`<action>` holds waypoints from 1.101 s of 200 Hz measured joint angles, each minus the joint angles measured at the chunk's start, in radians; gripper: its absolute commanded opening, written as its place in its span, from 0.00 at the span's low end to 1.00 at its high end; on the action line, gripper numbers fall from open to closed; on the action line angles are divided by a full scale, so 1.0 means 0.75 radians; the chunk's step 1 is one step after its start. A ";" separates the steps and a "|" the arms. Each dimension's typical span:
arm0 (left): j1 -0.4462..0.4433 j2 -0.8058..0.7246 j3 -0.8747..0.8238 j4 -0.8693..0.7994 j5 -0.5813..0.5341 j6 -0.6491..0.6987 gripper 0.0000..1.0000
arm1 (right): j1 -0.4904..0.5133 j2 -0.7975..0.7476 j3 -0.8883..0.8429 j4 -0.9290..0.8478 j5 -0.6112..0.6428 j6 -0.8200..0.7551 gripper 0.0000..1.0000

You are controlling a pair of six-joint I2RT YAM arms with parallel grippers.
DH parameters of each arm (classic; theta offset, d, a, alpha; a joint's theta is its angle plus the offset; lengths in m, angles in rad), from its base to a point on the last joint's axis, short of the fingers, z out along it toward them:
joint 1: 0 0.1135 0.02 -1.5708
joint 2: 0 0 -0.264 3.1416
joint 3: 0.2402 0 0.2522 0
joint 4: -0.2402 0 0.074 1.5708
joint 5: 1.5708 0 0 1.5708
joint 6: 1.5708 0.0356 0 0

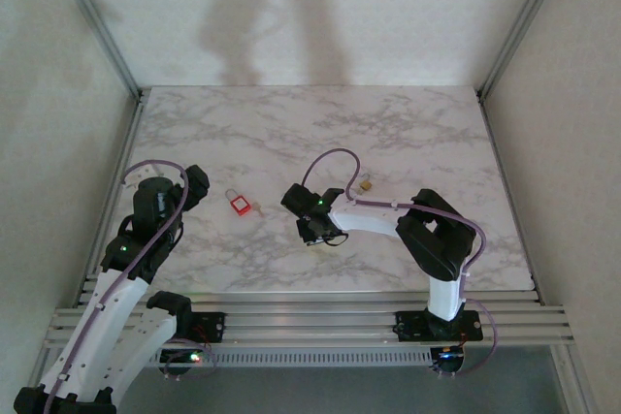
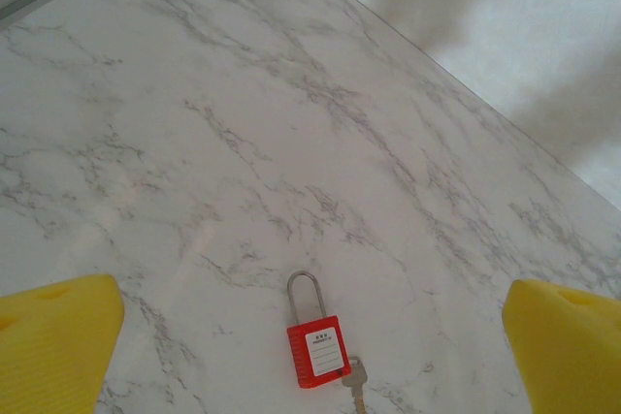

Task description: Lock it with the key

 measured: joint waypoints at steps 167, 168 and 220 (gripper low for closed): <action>-0.022 0.003 -0.062 0.083 0.340 -0.157 0.99 | -0.004 -0.118 -0.152 0.205 -0.215 -0.142 0.27; -0.021 0.005 -0.068 0.091 0.348 -0.165 0.99 | -0.004 -0.119 -0.153 0.207 -0.215 -0.143 0.27; -0.075 0.144 -0.305 0.302 0.562 -0.366 1.00 | -0.004 -0.180 -0.194 0.249 -0.249 -0.168 0.26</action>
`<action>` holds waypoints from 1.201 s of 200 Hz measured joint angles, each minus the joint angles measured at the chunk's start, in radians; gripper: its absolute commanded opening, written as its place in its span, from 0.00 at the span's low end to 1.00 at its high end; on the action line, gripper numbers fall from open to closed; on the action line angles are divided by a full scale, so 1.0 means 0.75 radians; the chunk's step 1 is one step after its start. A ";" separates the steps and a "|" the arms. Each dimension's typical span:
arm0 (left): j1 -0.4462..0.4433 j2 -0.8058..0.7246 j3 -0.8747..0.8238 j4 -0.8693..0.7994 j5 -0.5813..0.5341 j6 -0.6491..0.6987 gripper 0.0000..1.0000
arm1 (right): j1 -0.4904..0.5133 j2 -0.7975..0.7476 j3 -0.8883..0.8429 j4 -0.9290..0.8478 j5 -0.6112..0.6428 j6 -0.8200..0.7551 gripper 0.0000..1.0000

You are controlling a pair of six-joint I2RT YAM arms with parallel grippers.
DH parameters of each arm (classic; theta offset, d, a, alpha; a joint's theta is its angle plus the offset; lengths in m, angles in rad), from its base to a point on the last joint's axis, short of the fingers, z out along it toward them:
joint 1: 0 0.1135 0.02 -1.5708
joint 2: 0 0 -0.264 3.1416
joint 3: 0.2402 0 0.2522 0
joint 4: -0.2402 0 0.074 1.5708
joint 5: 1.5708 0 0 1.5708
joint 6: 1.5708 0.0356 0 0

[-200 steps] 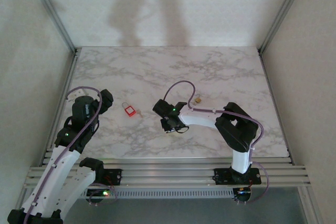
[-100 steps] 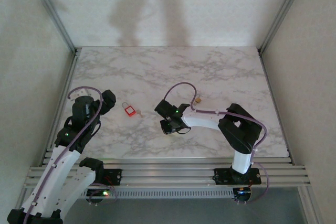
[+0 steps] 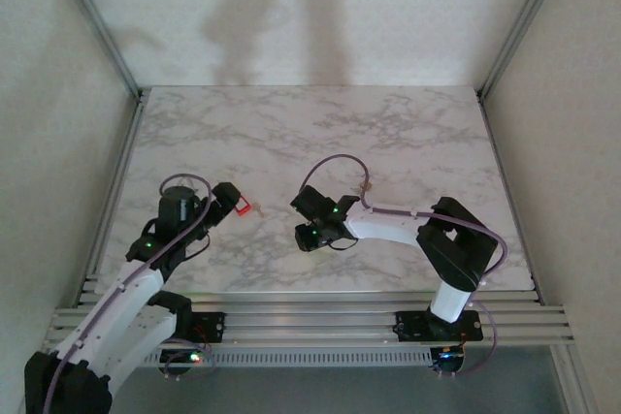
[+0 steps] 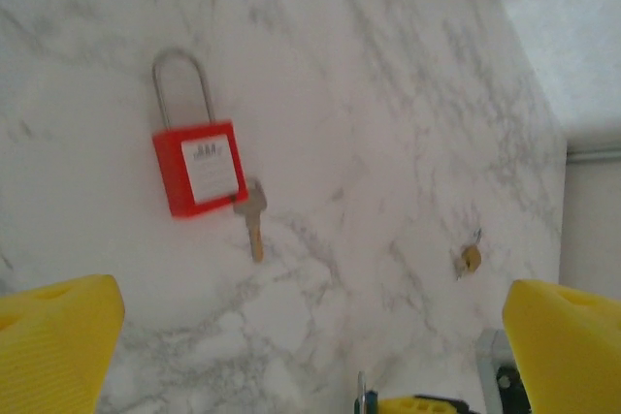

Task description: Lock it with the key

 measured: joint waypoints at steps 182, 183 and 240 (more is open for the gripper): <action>-0.525 0.667 -0.045 0.670 0.034 -0.314 0.68 | 0.000 -0.133 -0.067 0.055 -0.030 -0.014 0.25; -0.525 0.670 -0.045 0.673 0.035 -0.315 0.68 | 0.000 -0.134 -0.068 0.055 -0.031 -0.014 0.25; -0.561 0.798 -0.044 0.792 0.079 -0.350 0.45 | 0.002 -0.139 -0.073 0.060 -0.031 -0.015 0.24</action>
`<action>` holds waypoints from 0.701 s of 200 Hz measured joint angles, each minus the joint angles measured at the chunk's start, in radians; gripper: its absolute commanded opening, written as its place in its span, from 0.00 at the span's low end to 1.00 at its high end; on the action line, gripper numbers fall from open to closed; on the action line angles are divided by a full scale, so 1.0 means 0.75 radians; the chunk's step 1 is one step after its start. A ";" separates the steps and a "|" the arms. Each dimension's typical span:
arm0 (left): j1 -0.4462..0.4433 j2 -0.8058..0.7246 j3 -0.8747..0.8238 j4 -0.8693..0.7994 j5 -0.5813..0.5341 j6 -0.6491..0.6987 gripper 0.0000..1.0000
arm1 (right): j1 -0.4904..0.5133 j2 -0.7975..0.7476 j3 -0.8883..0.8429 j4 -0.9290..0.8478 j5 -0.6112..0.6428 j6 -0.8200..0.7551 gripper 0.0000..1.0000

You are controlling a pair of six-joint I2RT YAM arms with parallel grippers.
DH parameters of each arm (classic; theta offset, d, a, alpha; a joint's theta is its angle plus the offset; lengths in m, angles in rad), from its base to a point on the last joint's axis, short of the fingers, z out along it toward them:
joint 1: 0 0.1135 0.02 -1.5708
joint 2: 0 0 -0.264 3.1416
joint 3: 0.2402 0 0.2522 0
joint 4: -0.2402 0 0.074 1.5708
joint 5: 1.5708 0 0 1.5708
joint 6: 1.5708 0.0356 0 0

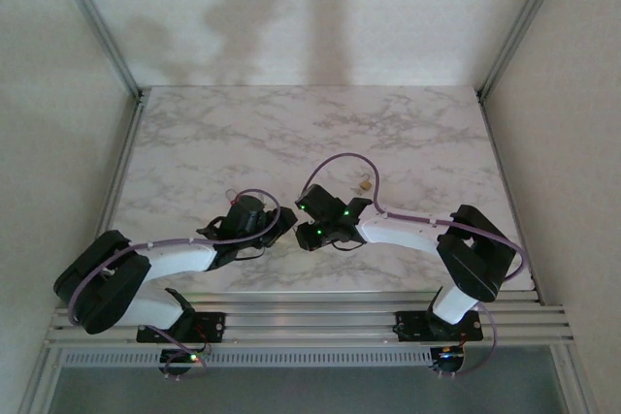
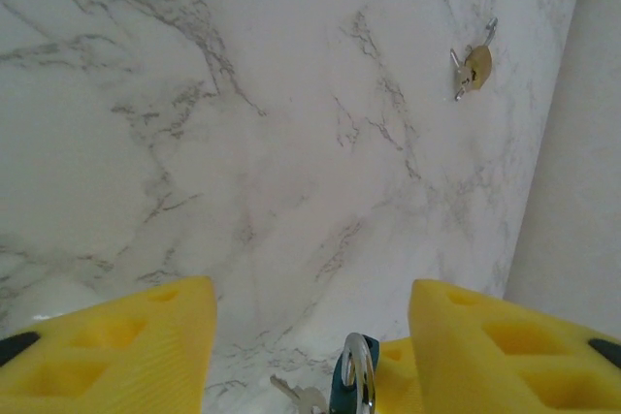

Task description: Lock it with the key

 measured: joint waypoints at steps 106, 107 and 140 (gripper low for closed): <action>-0.016 0.053 0.022 0.056 0.022 -0.023 0.16 | 0.013 0.000 0.000 -0.001 -0.003 0.000 0.24; -0.016 0.054 0.022 0.055 0.022 -0.022 0.16 | 0.013 0.000 0.000 0.000 -0.003 0.000 0.24; -0.016 0.069 0.034 0.056 0.023 -0.023 0.10 | 0.016 0.000 0.000 -0.001 -0.003 0.000 0.24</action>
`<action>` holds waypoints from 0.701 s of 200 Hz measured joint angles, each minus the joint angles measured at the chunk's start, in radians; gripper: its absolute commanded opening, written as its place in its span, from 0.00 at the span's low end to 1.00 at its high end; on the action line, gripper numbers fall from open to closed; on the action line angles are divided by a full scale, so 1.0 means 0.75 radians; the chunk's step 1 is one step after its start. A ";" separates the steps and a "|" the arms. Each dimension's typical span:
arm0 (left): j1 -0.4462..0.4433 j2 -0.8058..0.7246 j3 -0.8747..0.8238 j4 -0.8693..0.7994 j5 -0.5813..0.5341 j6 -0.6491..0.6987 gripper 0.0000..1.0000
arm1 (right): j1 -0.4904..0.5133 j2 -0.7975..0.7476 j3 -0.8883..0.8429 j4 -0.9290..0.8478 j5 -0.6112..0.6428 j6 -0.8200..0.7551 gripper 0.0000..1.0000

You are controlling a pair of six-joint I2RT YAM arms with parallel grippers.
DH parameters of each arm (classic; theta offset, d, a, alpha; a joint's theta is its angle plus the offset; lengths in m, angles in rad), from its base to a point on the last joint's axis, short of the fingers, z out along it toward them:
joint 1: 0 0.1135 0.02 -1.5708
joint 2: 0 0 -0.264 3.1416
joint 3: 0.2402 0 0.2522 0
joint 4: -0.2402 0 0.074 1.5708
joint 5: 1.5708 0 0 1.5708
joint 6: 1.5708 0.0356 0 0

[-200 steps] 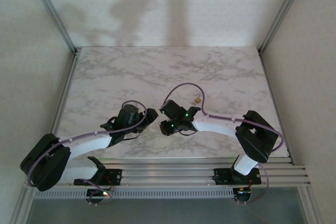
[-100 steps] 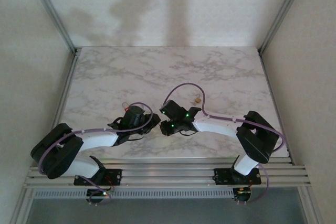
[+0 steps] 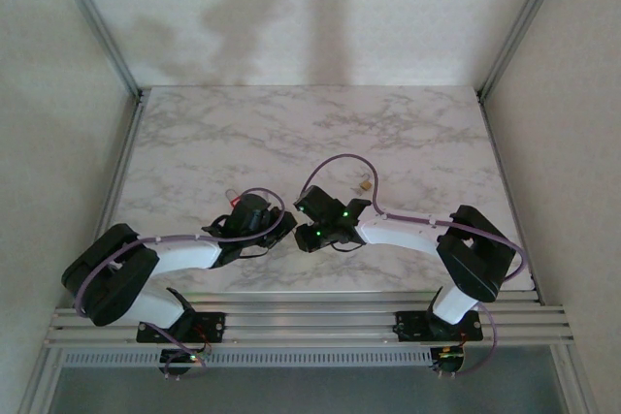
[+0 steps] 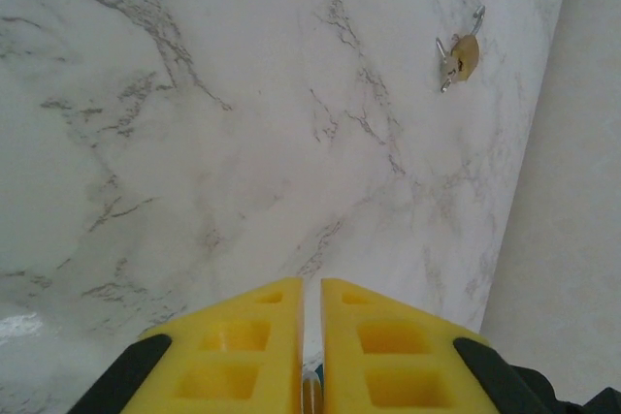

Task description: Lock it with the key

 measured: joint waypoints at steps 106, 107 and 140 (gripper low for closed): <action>0.001 0.005 0.002 0.000 0.003 0.004 0.00 | 0.000 -0.001 -0.001 -0.006 0.002 -0.001 0.26; 0.001 0.005 0.002 0.001 0.003 0.004 0.00 | 0.000 -0.001 -0.001 -0.006 0.002 -0.001 0.26; 0.000 -0.009 -0.017 0.018 -0.002 -0.006 0.00 | 0.000 -0.010 -0.007 -0.003 0.003 0.000 0.31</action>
